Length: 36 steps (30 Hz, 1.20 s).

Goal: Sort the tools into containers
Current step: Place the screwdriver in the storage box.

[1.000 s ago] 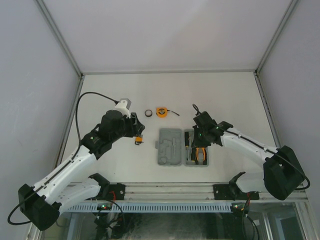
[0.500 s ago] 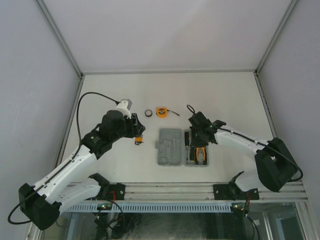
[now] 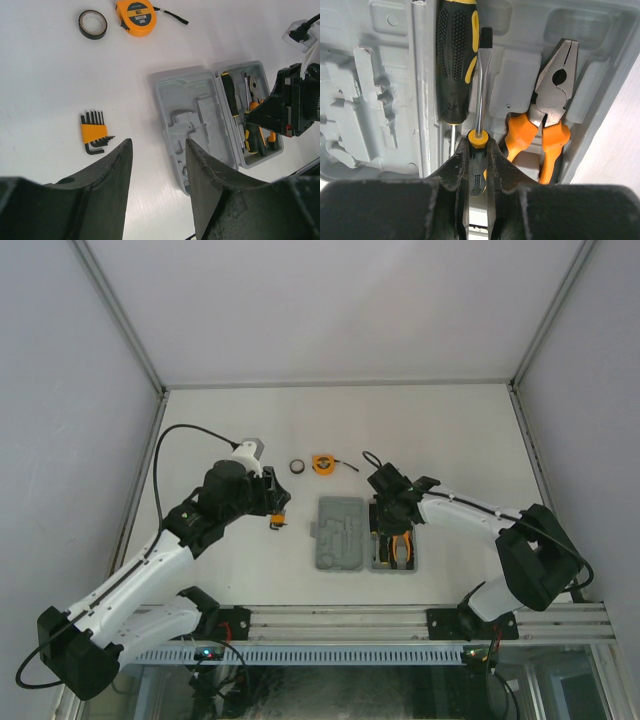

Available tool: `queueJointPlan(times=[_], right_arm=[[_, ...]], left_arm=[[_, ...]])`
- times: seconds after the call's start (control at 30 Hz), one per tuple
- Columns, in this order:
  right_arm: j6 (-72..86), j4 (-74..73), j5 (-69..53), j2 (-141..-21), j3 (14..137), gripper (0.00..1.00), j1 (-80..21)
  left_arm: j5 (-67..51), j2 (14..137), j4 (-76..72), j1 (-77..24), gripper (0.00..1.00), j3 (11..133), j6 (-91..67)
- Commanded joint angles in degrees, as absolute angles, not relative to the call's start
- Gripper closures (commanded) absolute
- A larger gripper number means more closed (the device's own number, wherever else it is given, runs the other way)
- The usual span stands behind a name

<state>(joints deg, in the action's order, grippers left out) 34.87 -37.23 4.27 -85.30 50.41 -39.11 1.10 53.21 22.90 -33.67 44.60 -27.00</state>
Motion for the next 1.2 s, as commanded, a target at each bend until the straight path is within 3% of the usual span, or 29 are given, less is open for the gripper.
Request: queueJointPlan(times=[0.0,0.33,0.43,0.53,0.83,1.17], right_arm=[[34.94,-38.28,5.71,-85.98,52.61,0.90,-39.46],[36.53,-38.08,5.94,-83.76,52.93,0.68,-39.05],[36.48,-37.76,5.25,-81.97,52.92,0.66,-38.49],[36.39,-37.45,4.84,-80.08,52.98,0.66,-38.16],[35.54,-37.62,3.55,-79.61,52.96,0.80,-37.71],[35.60,-38.32,4.15,-82.59,52.92,0.82,-38.14]], left_arm=[[0.46,52.98,21.36,-33.42,0.49,46.41,-27.29],[0.90,52.49,21.79,-33.40,0.49,46.33,-26.89],[0.84,52.64,21.75,-33.40,0.49,46.40,-26.92],[0.79,52.73,21.80,-33.40,0.49,46.49,-26.94],[0.70,52.73,21.75,-33.40,0.49,46.23,-27.07],[0.70,52.84,21.80,-33.40,0.49,46.19,-26.98]])
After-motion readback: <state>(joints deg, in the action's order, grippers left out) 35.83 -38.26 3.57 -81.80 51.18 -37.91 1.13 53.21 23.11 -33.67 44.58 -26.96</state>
